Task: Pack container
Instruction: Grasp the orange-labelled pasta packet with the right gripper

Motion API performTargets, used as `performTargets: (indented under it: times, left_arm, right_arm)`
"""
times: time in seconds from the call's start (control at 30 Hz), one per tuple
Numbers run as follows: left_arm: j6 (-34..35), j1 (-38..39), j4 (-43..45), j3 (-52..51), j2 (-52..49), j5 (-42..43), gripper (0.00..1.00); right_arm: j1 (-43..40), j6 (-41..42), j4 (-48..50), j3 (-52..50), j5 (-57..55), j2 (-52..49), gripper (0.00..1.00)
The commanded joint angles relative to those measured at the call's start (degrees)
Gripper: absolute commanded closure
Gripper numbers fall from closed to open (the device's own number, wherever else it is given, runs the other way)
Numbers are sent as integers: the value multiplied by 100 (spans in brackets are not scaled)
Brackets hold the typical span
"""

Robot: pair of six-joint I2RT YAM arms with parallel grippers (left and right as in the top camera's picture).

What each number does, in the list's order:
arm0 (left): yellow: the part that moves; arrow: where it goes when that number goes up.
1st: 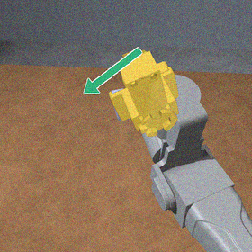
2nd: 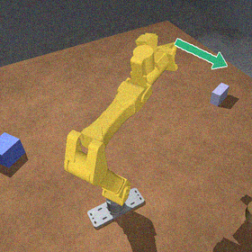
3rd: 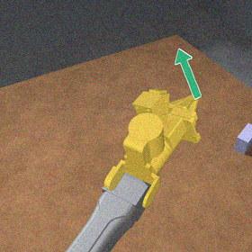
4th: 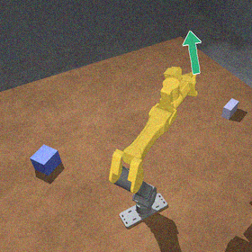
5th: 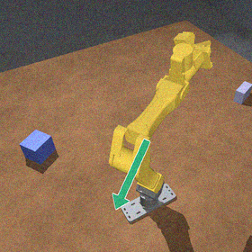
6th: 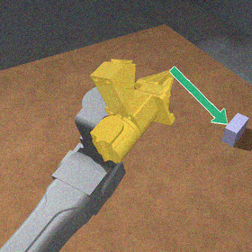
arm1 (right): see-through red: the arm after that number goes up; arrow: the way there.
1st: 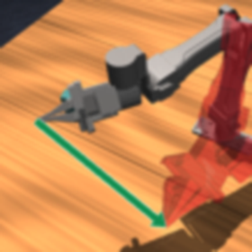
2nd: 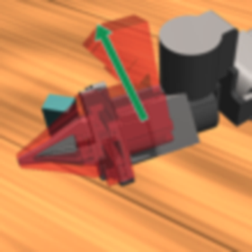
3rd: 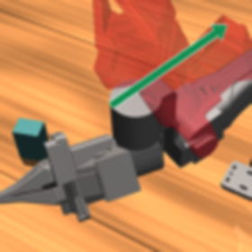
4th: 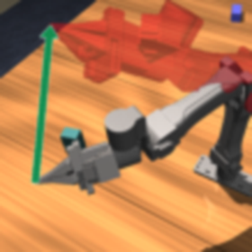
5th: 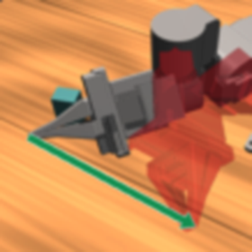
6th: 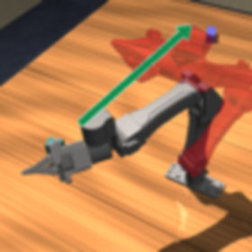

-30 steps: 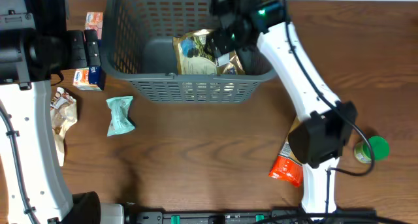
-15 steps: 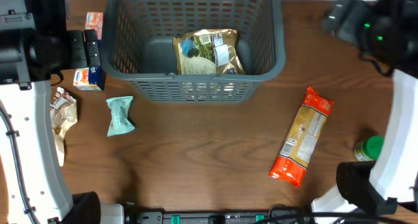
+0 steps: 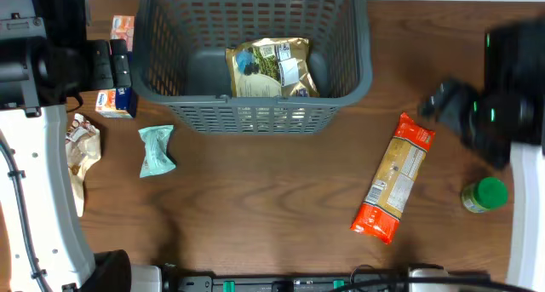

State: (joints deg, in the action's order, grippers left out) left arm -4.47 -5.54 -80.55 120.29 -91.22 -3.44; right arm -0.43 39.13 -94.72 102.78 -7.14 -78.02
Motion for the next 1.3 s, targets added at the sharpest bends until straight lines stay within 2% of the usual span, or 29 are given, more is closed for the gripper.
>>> performTargets:
  times: [0.0,0.17,0.37,0.77,1.03,1.1,1.13,1.2,1.27]
  left_arm:
    - [52,-28,-13,-11,55,-22,1]
    - [52,-28,-26,-11,55,-22,1]
    - [52,-28,-44,-11,55,-22,2]
    - [50,-28,-44,-11,55,-22,1]
    - [50,-28,-42,-11,55,-24,1]
    - [50,-28,-39,-11,55,-24,1]
    - [50,-28,-39,-11,55,-24,1]
    - [50,-28,-39,-11,55,-24,1]
    - [50,-28,-39,-11,55,-24,1]
  right_arm:
    - [-13,813,472,-1283,-680,706,1]
    - [-13,837,2083,-3252,-632,1224,1]
    - [-13,450,4048,-4876,-267,667,1]
    - [-13,452,4968,-5084,-160,-1523,1]
    - [-13,448,4979,-5084,-138,-2258,1]
    - [-13,361,4981,-5084,-72,-2302,14]
    - [-13,306,4983,-5084,-28,-2304,29]
    - [-13,232,5016,-5084,33,-2304,51]
    - [-13,234,5040,-5082,61,-2304,61]
